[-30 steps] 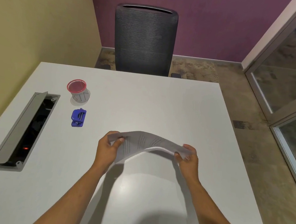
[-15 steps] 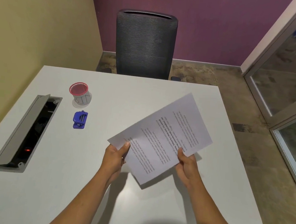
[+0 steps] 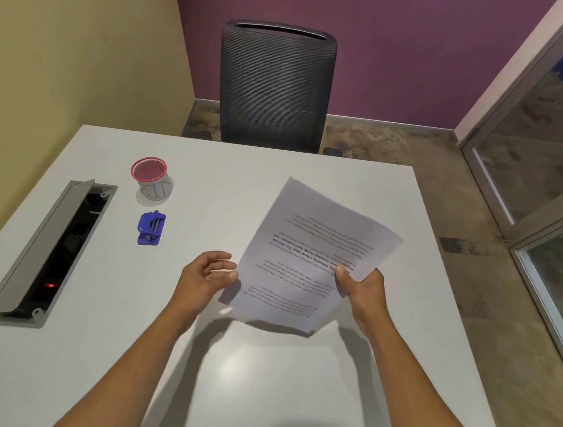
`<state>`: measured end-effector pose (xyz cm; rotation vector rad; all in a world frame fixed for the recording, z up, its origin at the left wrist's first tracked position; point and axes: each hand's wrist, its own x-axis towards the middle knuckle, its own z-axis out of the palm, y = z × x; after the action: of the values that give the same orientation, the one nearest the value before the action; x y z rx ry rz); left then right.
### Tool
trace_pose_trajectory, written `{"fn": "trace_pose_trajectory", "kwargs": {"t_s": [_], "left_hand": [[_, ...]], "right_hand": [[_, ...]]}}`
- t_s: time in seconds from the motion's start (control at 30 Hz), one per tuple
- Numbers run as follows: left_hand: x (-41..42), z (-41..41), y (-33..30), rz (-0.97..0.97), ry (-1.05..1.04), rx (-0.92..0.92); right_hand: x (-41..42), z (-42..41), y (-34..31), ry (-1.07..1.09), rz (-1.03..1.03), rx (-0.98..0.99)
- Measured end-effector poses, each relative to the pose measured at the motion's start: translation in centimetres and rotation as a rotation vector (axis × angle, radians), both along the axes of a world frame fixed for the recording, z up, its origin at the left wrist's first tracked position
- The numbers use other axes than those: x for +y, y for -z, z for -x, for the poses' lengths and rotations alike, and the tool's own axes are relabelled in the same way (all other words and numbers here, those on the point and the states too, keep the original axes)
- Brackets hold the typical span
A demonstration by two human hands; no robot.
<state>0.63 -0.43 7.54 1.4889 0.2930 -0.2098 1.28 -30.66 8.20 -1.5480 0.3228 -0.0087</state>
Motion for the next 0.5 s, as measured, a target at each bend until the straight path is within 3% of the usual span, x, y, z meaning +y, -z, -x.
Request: {"fn": "trace_pose_trajectory", "kwargs": {"t_s": [0.1, 0.2, 0.33, 0.5], "left_hand": [[-0.6, -1.2, -1.6, -0.124, 0.137, -0.070], [-1.5, -2.3, -3.0, -0.220, 0.138, -0.170], [-2.7, -2.9, -4.4, -0.194, 0.090, -0.302], [-2.9, -2.2, -3.1, -0.175, 0.013, -0.299]], "right_hand": [[0.9, -0.5, -1.0, -0.070, 0.079, -0.033], [2.3, -1.0, -1.6, -0.090, 0.135, -0.070], [3.3, -1.5, -2.0, -0.047, 0.155, -0.114], [3.7, -1.1, -1.6, -0.060, 0.138, -0.150]]}}
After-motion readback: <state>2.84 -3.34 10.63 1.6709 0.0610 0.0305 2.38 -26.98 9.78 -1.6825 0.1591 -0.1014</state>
